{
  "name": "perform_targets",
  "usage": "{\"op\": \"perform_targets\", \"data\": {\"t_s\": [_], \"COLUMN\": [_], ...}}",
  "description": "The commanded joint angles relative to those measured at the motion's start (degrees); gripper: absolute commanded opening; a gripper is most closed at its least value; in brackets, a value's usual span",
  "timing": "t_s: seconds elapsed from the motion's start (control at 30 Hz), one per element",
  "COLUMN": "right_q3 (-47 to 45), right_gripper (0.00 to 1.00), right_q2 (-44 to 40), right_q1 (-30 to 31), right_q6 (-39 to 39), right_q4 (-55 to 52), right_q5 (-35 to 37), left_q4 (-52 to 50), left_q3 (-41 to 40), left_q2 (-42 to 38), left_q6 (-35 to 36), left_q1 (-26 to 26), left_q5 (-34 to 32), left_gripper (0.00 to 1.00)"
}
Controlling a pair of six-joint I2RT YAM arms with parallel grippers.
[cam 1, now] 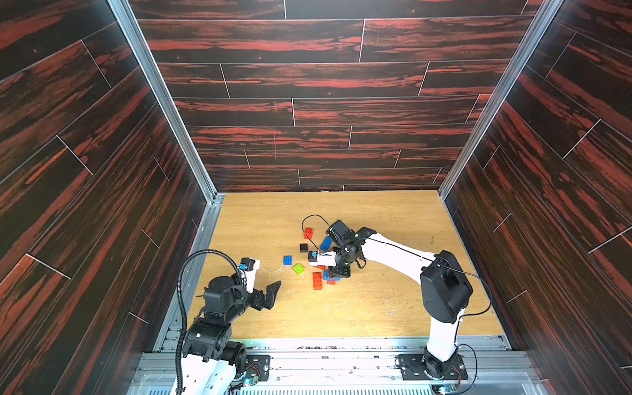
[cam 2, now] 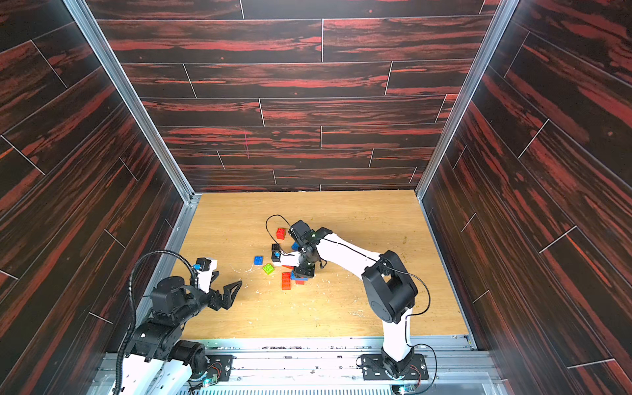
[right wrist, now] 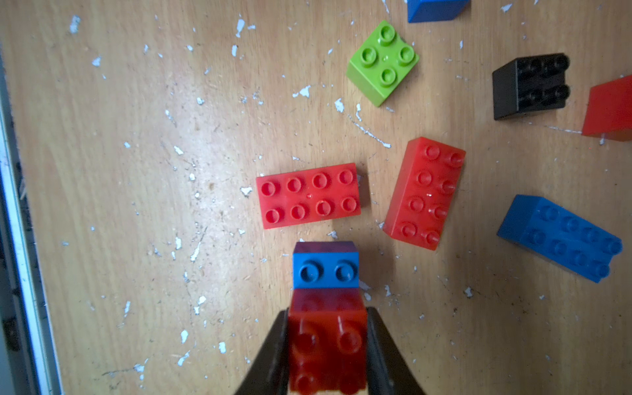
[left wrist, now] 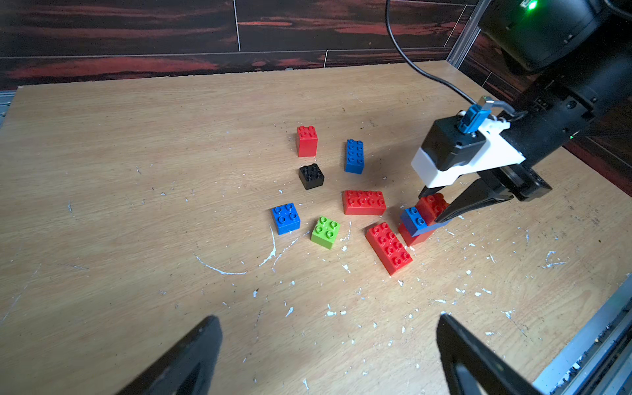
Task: Assemble the letter f with lego
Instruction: Assemble the lego brick with the lego brick.
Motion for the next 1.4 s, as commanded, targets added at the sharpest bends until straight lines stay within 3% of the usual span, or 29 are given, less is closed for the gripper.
{"op": "perform_targets", "data": {"t_s": [0.0, 0.27, 0.77, 1.37], "right_q3": [-3.97, 0.54, 3.41, 8.33], "right_gripper": [0.28, 0.3, 0.44, 0.49], "right_q2": [4.18, 2.86, 1.93, 1.43], "right_q1": [0.25, 0.22, -0.23, -0.27], "right_q6": [0.94, 1.61, 1.6, 4.22], "right_q4": [-4.66, -5.97, -8.45, -8.31], "right_q5": [1.8, 2.94, 1.64, 3.94], "left_q4": [0.03, 0.05, 0.14, 0.18], "left_q3": [0.06, 0.06, 0.14, 0.15], "left_q2": [-0.5, -0.28, -0.15, -0.06], "left_q6": [0.36, 0.18, 0.01, -0.04], "left_q1": [-0.24, -0.17, -0.24, -0.22], "left_q5": [0.0, -0.32, -0.58, -0.59], "left_gripper": [1.0, 1.0, 1.0, 1.0]}}
